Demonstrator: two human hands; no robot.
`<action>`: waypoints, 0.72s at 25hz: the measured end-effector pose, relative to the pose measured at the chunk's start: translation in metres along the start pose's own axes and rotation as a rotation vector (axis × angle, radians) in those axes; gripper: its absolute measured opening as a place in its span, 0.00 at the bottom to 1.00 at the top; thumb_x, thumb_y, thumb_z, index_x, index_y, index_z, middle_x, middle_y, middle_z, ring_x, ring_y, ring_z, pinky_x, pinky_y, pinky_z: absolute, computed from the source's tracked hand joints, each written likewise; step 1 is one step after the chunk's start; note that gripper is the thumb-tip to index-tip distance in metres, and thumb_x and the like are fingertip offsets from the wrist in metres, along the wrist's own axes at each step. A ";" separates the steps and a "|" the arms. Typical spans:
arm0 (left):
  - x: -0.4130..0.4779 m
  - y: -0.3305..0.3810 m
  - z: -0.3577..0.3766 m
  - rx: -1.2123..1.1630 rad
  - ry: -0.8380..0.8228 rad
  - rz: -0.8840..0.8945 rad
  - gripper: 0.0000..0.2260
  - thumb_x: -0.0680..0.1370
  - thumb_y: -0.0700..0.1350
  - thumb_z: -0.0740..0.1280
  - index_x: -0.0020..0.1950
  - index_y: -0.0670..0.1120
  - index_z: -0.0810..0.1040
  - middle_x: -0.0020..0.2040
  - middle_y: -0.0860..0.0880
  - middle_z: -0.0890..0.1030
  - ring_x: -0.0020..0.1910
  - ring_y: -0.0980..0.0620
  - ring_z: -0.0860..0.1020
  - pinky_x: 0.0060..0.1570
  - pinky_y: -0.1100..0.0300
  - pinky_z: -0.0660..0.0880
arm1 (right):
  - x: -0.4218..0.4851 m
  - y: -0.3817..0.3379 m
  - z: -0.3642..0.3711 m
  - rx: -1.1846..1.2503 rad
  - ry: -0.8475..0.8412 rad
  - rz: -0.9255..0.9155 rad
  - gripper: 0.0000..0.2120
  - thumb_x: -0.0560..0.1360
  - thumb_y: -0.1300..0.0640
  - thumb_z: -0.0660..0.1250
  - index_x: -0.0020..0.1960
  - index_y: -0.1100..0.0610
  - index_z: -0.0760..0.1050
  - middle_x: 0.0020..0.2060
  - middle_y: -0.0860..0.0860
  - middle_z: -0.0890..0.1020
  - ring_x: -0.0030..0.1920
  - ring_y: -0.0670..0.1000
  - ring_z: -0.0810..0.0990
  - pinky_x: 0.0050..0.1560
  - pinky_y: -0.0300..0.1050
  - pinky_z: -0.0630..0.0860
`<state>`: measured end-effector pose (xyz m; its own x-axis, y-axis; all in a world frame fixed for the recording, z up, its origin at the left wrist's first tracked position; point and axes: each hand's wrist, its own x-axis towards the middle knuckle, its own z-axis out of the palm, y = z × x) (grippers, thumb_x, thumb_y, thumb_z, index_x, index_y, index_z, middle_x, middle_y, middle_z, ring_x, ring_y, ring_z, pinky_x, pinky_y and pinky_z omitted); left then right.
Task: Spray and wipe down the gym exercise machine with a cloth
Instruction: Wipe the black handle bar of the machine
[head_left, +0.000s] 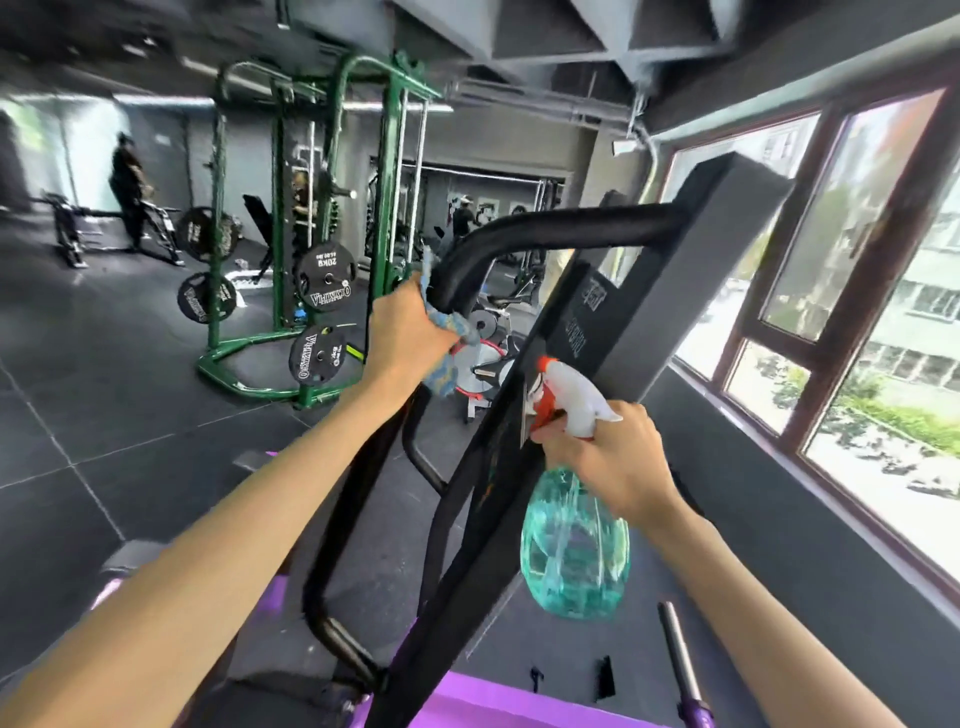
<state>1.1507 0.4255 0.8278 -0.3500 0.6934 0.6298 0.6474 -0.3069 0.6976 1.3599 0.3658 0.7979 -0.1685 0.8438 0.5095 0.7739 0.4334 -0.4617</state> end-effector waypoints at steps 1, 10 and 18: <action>0.007 0.012 -0.003 0.032 -0.006 0.033 0.11 0.71 0.37 0.74 0.51 0.39 0.79 0.42 0.45 0.81 0.41 0.48 0.79 0.37 0.61 0.70 | 0.006 0.000 -0.011 -0.013 0.010 0.020 0.16 0.60 0.45 0.60 0.39 0.56 0.75 0.31 0.53 0.80 0.37 0.58 0.76 0.42 0.52 0.76; 0.049 0.126 0.005 0.668 -0.224 0.801 0.17 0.74 0.29 0.64 0.63 0.37 0.71 0.56 0.42 0.78 0.57 0.44 0.77 0.58 0.54 0.69 | 0.022 -0.015 -0.062 0.161 0.091 0.010 0.22 0.58 0.44 0.61 0.47 0.55 0.75 0.36 0.58 0.81 0.43 0.60 0.78 0.45 0.55 0.78; 0.039 0.159 0.028 0.620 -0.272 0.877 0.15 0.72 0.29 0.64 0.59 0.36 0.73 0.55 0.40 0.78 0.56 0.41 0.77 0.54 0.52 0.71 | -0.002 -0.008 -0.077 0.320 0.161 -0.037 0.27 0.59 0.51 0.63 0.58 0.36 0.71 0.33 0.42 0.78 0.32 0.47 0.69 0.38 0.43 0.68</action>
<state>1.2590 0.4217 0.9535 0.5073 0.5389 0.6725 0.8513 -0.4346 -0.2939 1.4005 0.3363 0.8564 -0.0745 0.7762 0.6261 0.5347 0.5610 -0.6319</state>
